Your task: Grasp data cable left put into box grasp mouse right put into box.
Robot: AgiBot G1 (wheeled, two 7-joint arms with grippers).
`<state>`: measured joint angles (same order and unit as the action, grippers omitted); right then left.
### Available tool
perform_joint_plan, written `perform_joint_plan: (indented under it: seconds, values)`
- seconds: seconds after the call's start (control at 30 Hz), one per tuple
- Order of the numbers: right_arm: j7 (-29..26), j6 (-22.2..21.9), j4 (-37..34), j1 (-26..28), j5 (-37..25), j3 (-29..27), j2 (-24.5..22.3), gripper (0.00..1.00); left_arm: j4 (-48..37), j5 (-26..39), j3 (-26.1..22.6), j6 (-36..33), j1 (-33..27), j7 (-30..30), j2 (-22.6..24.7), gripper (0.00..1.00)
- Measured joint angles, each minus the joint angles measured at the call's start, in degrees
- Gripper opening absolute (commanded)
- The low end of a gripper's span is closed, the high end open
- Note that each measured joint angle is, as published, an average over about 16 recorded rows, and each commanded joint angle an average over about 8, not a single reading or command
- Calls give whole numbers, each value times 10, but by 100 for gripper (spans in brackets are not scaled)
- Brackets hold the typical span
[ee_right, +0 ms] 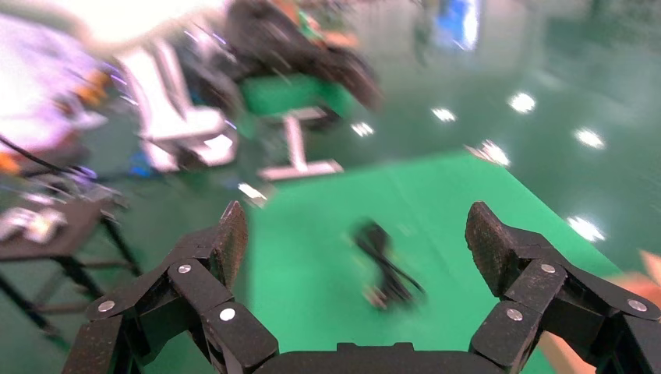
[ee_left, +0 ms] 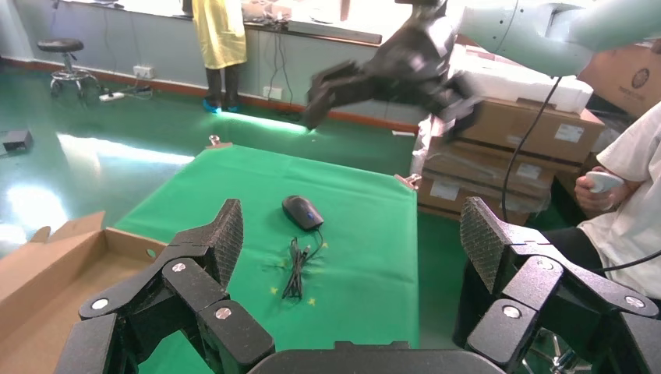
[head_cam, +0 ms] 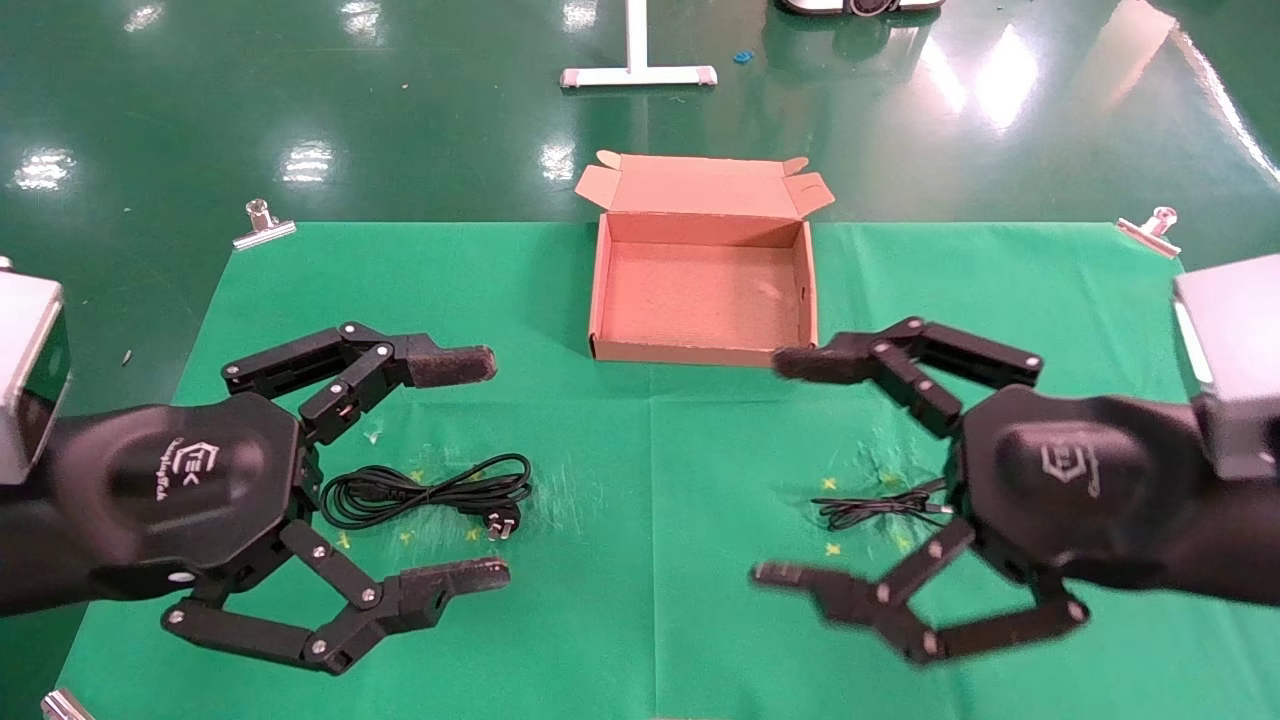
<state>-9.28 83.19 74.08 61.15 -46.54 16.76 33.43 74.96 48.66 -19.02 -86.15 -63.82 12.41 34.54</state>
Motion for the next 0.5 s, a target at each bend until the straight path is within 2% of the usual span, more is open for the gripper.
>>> perform_joint_plan:
  seconds: [0.2,0.5]
  values:
    - [25,-26,12,-7,-62,10,-14,100,14,139,-63,-8,-62,41,11,100]
    - [60,-50,25,-20,-118,16,-28,100,24,410,-172,21,-161,117,68,100]
